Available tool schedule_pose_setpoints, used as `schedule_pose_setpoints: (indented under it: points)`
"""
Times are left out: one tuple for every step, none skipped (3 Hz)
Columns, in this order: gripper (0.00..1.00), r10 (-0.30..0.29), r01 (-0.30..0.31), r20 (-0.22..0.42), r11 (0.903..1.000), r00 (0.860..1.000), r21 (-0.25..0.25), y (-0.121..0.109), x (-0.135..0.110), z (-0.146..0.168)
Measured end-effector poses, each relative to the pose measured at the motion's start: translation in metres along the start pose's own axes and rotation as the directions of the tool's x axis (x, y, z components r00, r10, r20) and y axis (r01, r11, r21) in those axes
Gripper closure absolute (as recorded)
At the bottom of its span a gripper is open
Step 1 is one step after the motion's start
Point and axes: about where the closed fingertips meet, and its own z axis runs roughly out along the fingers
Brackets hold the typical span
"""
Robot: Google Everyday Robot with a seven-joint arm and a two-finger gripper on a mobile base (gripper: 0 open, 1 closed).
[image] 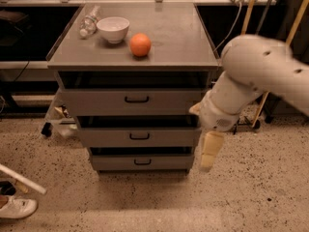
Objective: Open middle drawer
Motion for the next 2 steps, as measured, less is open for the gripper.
schedule_pose_setpoints:
  points:
    - [0.00, 0.023, -0.023, 0.019, 0.9991, 1.000, -0.037, -0.0046, 0.0085, 0.0267]
    - [0.00, 0.023, -0.023, 0.019, 0.9991, 1.000, -0.037, -0.0046, 0.0085, 0.0267]
